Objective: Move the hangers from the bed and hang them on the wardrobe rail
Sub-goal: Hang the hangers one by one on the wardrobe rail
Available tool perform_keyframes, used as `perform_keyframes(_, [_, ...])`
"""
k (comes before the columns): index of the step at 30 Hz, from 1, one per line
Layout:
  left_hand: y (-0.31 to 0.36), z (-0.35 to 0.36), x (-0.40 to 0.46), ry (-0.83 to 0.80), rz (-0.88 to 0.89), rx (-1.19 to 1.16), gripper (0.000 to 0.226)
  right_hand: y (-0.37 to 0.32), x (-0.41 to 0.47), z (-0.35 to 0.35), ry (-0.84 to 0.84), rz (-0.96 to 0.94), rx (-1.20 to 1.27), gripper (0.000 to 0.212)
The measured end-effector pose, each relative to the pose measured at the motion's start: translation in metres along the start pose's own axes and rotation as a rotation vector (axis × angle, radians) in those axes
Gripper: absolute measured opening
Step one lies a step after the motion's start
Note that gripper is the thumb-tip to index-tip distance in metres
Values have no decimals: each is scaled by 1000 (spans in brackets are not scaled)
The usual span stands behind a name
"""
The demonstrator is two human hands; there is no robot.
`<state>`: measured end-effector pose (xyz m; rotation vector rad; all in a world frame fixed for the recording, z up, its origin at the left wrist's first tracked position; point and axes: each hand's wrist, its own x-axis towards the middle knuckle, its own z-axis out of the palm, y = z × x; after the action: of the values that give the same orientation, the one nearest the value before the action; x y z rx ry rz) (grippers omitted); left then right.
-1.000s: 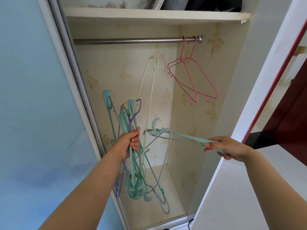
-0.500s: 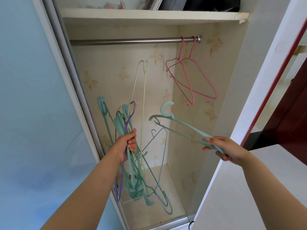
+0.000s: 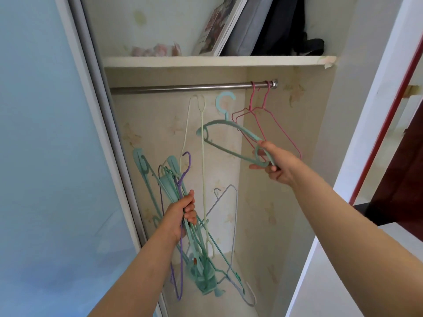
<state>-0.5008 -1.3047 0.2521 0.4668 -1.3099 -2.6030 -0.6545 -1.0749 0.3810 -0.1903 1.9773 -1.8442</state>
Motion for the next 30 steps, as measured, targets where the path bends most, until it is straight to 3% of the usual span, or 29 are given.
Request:
perform_keyframes(7, [20,6,4,18,47,-51,33,-72,30,2,-42,-17,2,34])
perform_keyframes(21, [39,17,20,62,79,-122,33,-74,76,1,-413,227,288,41])
perform_keyframes(26, [38,21,24,76,82,-118,32,-62,71,-5,-352,241,325,36])
perform_keyframes(30, [33,27,26,90,65,-116,31,-47,61,-12,-127,147,305,31])
